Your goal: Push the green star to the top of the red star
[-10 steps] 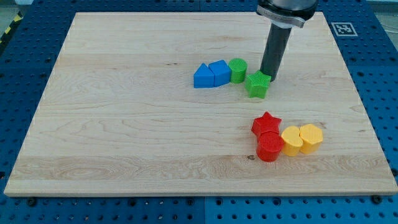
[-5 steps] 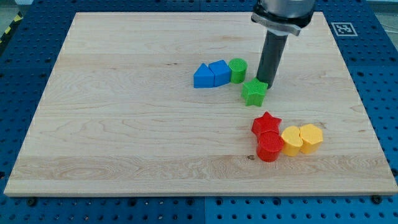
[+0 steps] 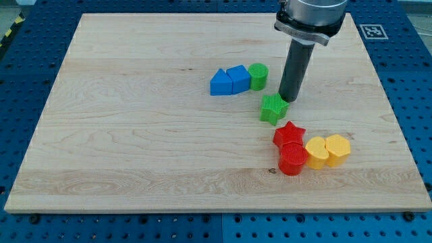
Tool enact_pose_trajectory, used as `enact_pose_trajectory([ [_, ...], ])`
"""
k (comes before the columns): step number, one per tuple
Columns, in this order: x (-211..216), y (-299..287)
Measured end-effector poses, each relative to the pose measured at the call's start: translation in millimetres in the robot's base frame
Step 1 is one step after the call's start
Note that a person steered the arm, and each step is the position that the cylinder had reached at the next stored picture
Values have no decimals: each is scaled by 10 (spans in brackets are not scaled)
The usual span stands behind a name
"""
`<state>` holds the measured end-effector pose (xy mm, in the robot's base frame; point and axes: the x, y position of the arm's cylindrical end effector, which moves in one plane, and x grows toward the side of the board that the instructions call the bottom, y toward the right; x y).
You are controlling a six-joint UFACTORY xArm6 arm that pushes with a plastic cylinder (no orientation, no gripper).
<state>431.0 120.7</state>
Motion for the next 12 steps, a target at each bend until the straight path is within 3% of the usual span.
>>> enact_pose_trajectory([
  [4,-2,-247],
  [7,57,-833],
  [12,506,-707],
])
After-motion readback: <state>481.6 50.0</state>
